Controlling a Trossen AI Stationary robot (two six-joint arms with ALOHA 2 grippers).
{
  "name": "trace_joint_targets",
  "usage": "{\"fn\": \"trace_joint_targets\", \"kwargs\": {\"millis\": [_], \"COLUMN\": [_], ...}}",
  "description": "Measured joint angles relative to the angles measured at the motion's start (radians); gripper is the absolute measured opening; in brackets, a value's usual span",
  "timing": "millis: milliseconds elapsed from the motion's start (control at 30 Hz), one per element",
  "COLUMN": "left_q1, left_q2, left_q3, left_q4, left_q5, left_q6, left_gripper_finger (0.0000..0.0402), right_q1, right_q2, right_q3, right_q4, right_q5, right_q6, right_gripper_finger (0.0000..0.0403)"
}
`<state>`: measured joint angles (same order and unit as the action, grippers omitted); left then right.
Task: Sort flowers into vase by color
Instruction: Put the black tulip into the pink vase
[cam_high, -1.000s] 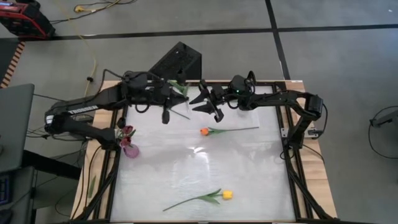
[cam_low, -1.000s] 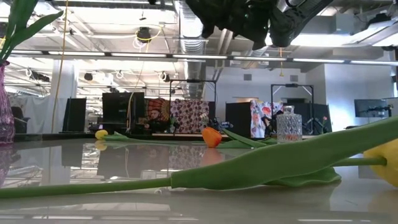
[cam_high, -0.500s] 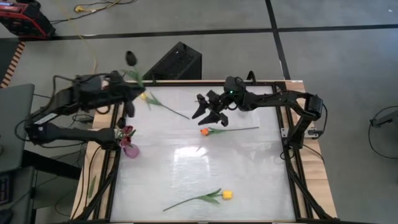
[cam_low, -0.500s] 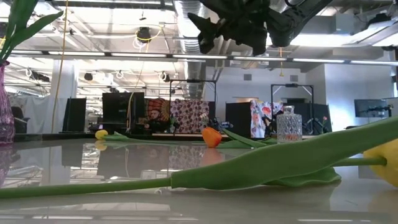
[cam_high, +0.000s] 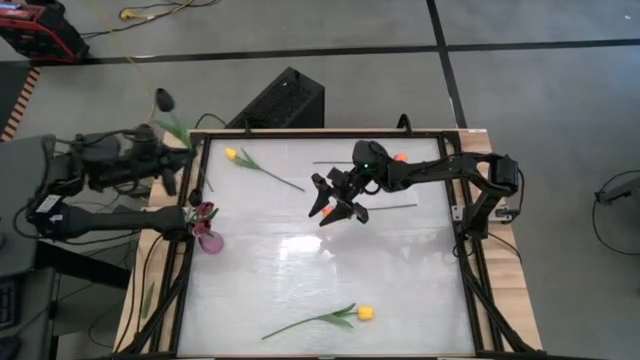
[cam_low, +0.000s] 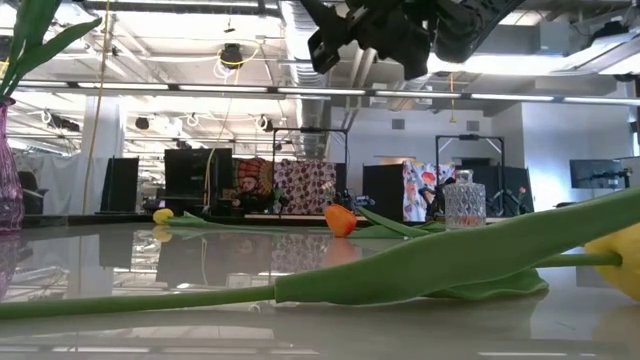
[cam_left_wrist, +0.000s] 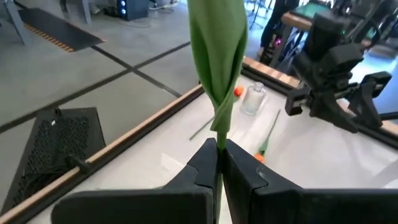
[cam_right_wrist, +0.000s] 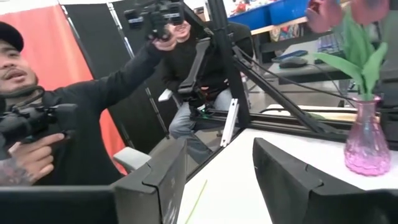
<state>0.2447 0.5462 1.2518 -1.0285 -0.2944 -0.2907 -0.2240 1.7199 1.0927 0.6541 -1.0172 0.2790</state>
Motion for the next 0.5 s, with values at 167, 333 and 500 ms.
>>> {"fn": "trace_joint_targets", "kwargs": {"millis": [167, 333, 500], "left_q1": [0.0, 0.0, 0.0], "left_q2": [-0.095, -0.152, -0.196], "left_q3": [0.0, -0.029, -0.111], "left_q4": [-0.062, -0.079, -0.103], "left_q5": [0.052, 0.176, 0.275], "left_q6": [-0.056, -0.074, -0.05], "left_gripper_finger": [0.0, 0.0, 0.0], "right_q1": [0.018, 0.016, 0.012], "right_q2": [0.0, 0.0, 0.0], "right_q3": [0.0, 0.0, 0.0], "right_q4": [-0.005, -0.005, -0.008], "right_q5": [0.002, 0.002, 0.023], "right_q6": [0.0, 0.0, 0.0], "right_gripper_finger": [0.0207, 0.0207, 0.0207]}}
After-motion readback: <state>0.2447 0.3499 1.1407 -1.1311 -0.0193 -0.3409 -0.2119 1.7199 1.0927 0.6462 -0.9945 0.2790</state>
